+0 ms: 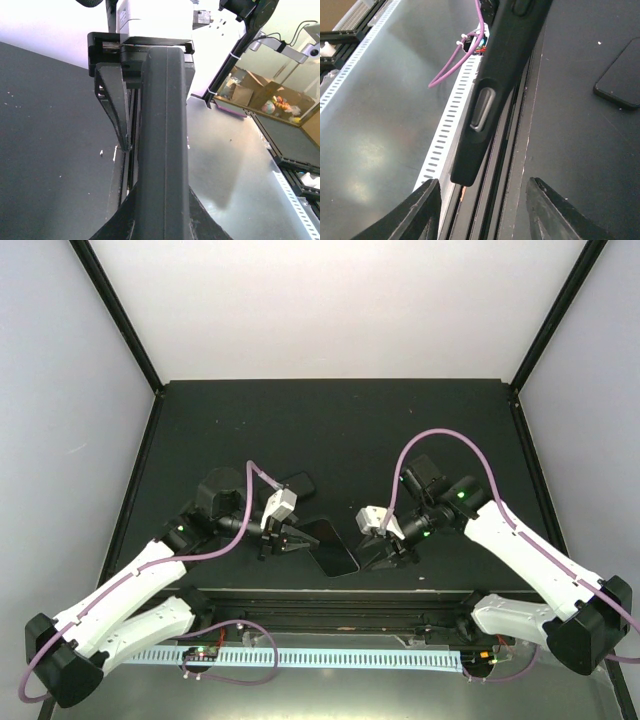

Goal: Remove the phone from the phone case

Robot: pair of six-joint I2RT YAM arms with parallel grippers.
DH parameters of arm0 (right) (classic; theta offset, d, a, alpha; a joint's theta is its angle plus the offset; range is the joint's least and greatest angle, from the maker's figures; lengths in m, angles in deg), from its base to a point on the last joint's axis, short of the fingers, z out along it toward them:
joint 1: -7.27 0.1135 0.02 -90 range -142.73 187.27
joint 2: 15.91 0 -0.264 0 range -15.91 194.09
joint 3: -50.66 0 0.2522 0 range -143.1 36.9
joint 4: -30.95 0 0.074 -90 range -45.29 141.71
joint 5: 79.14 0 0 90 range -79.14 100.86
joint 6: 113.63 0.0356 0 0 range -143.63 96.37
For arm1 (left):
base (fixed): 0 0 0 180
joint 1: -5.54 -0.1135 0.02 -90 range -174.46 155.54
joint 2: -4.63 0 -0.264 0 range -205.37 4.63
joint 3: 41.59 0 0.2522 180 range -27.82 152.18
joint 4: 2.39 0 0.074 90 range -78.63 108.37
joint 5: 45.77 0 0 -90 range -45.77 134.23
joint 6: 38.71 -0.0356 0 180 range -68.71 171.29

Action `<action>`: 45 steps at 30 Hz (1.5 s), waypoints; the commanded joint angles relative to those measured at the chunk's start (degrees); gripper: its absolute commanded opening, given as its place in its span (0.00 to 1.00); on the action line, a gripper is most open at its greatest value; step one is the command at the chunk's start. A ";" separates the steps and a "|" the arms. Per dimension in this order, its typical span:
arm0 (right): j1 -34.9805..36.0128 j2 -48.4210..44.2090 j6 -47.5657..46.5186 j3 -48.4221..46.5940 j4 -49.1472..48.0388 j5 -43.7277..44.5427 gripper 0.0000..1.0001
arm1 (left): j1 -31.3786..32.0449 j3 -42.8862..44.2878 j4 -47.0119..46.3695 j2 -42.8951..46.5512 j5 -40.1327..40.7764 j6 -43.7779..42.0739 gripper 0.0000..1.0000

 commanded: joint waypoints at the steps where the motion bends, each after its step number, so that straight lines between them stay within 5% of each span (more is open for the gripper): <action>1: 0.37 0.27 0.74 0.29 -1.40 0.30 0.49 | -0.04 2.43 -3.09 0.01 -2.63 -0.38 0.02; 12: 0.36 3.21 4.74 -0.55 -3.65 3.23 0.37 | -0.06 2.42 -3.57 -0.53 -4.08 -0.07 0.02; 19: 0.37 3.34 -4.46 -2.30 4.76 -3.87 0.51 | -0.13 2.54 -3.26 -0.58 -3.61 -0.72 0.01; 32: 0.49 3.48 3.16 -0.48 -1.82 -1.54 0.48 | -0.08 2.55 -3.18 -0.14 -2.21 -0.56 0.02; 45: 0.50 4.12 1.38 -0.15 -2.25 0.21 0.29 | -0.08 2.46 -4.06 -0.33 -7.50 -0.15 0.02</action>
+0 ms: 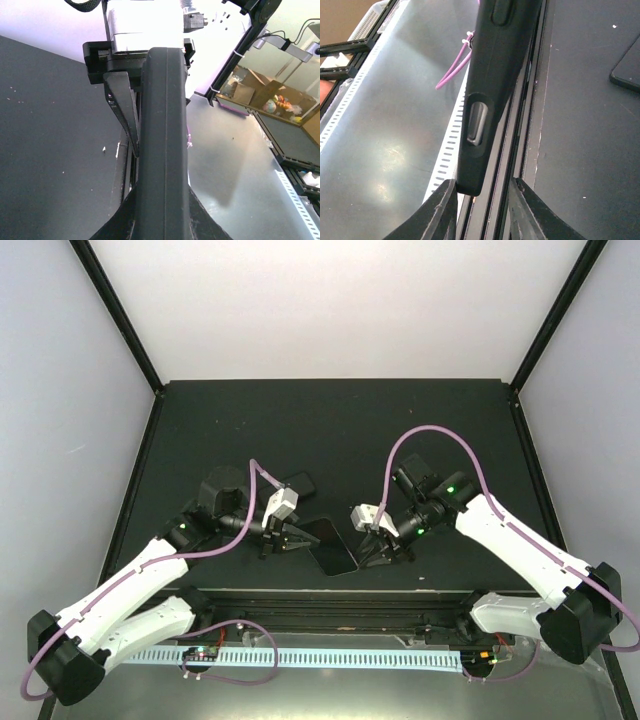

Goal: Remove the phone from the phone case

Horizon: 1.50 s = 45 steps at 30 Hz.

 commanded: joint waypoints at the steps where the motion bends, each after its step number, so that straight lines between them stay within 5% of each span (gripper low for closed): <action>1: 0.27 0.73 -2.02 0.11 -1.96 1.61 0.28 | 0.17 2.44 -4.50 0.67 -8.48 0.12 0.02; 10: 0.29 3.65 -2.06 -2.26 -3.06 5.53 0.24 | 0.69 1.66 -10.41 0.27 -17.95 5.91 0.02; 17: 0.16 3.38 9.17 -2.27 -13.70 12.74 0.20 | 0.68 1.57 -11.33 1.50 -18.96 6.99 0.01; 24: 0.04 -0.93 18.59 -2.33 -24.85 20.02 0.30 | 0.74 0.79 -13.69 2.32 -17.82 8.69 0.02; 31: 0.08 -3.40 21.52 -2.63 -26.35 13.02 0.53 | 1.00 -2.20 -21.36 4.41 -4.11 14.97 0.02; 35: 0.12 -5.00 23.16 -1.97 -28.18 10.73 0.57 | 2.51 -4.11 -27.35 3.87 -1.73 18.66 0.01; 45: 0.18 -5.72 28.90 -4.63 -29.72 -1.98 0.63 | 10.41 -2.52 -24.13 -5.10 3.54 14.81 0.02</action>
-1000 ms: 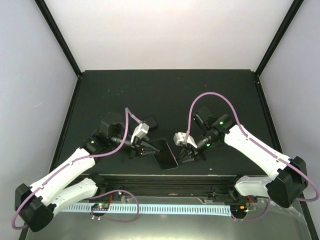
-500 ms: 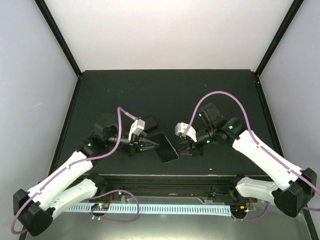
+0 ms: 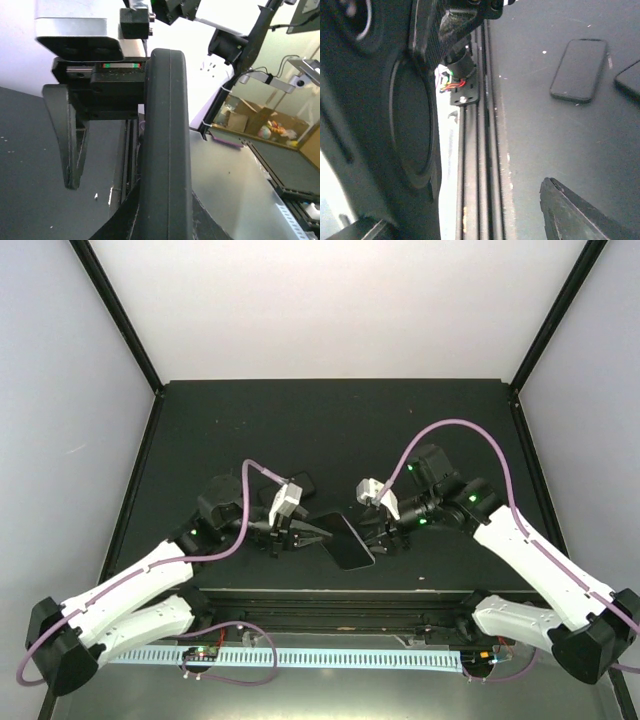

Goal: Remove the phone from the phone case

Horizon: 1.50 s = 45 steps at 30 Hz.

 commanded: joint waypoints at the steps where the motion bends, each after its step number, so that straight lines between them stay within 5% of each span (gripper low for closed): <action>1: 0.62 1.22 3.89 -3.73 -15.46 -8.27 0.63 | 5.15 2.37 0.16 -5.32 -0.75 0.24 0.01; 5: 0.63 -0.54 3.02 -3.86 -12.92 -6.44 0.58 | 5.18 4.30 2.17 -7.89 3.87 -0.18 0.02; 10: 0.54 -4.64 8.28 -2.57 -13.81 -0.69 0.11 | 5.11 5.98 2.98 -9.42 15.51 0.09 0.02; 12: 0.45 -6.36 11.31 -1.13 -14.94 0.93 0.01 | 5.00 6.51 2.14 -10.12 21.97 0.63 0.01; 16: 0.15 -8.00 17.69 2.94 -17.87 3.21 0.01 | 3.40 9.61 0.96 -12.79 35.63 2.02 0.03; 17: -0.23 -8.43 20.10 4.46 -19.30 4.68 0.01 | 2.87 10.72 0.70 -13.64 37.84 2.33 0.10; 21: -3.54 -9.91 30.62 11.94 -25.78 11.02 0.01 | 1.24 13.94 0.50 -15.19 48.26 5.16 0.69; 26: -9.01 -7.44 40.19 21.61 -36.32 17.14 0.01 | 1.42 15.11 -2.15 -15.52 62.50 1.28 0.87; 32: -14.38 -1.81 46.47 24.20 -41.46 24.20 0.01 | 2.48 16.46 1.31 -18.21 70.42 -0.22 0.89; 37: -14.55 -1.02 51.66 25.15 -39.51 39.06 0.01 | 8.85 12.34 2.22 -20.65 75.22 -2.62 0.84; 45: -15.03 3.63 54.25 26.25 -41.25 32.75 0.01 | 23.40 8.37 -2.72 -28.71 83.00 -11.91 0.81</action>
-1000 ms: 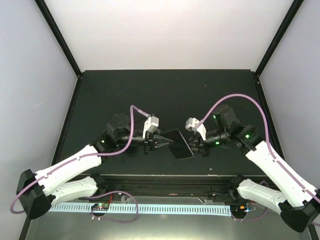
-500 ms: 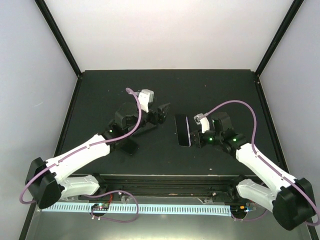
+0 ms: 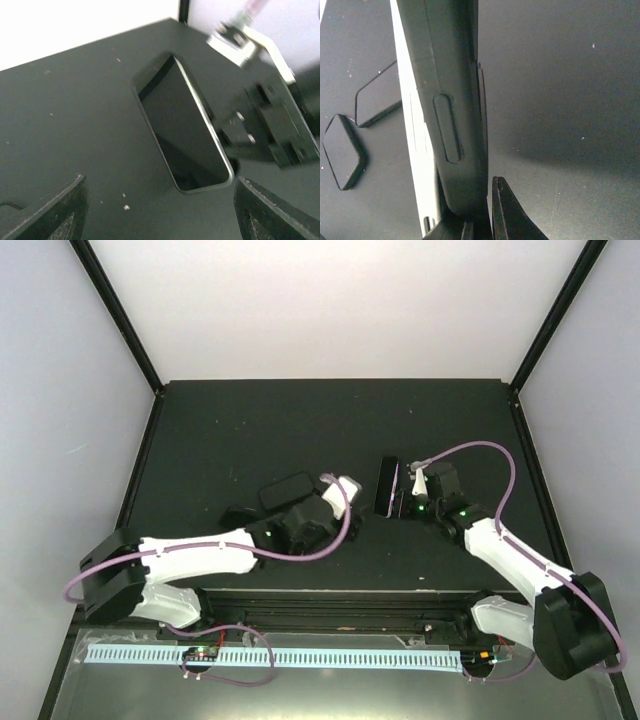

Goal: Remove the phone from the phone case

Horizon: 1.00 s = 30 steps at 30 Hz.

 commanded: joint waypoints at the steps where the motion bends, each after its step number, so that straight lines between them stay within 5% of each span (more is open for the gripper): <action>1: -0.20 2.82 2.74 -0.17 -4.27 -1.43 0.01 | 5.03 -1.46 -5.63 -5.30 6.42 -7.41 0.81; 13: -1.43 9.17 4.05 -2.06 -1.36 -5.37 0.01 | 8.28 -0.48 -22.56 -23.59 11.60 -11.06 0.83; 30: -3.25 21.14 3.08 -6.88 2.56 -12.47 0.01 | 7.94 3.25 -23.95 -31.39 10.55 -13.92 0.81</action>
